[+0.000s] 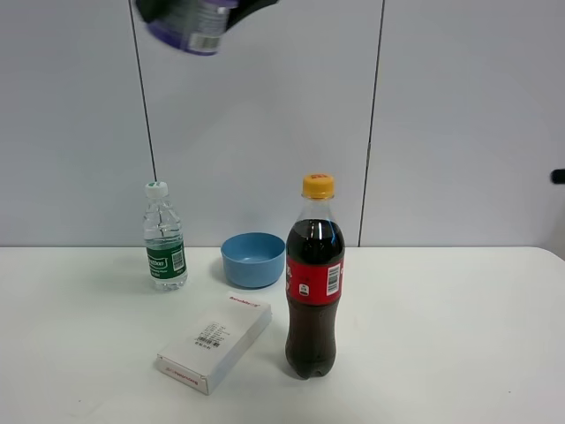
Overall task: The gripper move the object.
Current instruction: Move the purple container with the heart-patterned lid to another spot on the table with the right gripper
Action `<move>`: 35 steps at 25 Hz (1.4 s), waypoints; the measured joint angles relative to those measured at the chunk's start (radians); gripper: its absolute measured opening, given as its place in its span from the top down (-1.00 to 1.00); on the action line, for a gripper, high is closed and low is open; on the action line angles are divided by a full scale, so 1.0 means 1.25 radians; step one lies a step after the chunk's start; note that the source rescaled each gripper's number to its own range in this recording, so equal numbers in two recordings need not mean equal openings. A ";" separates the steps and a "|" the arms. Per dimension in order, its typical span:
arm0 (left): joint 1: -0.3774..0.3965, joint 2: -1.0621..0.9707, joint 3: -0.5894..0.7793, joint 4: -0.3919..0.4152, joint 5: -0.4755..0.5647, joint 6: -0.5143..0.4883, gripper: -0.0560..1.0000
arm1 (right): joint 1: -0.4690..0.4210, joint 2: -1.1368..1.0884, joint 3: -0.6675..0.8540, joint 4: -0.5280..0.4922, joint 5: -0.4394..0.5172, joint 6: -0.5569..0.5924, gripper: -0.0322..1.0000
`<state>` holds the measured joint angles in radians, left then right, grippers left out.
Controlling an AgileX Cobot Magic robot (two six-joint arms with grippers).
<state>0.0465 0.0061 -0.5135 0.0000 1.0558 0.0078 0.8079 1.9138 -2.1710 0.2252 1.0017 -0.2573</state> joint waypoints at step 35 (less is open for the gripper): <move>0.000 0.000 0.000 0.000 0.000 0.000 -1.00 | 0.140 0.495 0.000 -0.204 -0.296 -0.032 0.93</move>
<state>0.0465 0.0061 -0.5135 0.0000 1.0558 0.0078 0.9831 2.5322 -2.1710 -0.0293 0.6315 -0.2971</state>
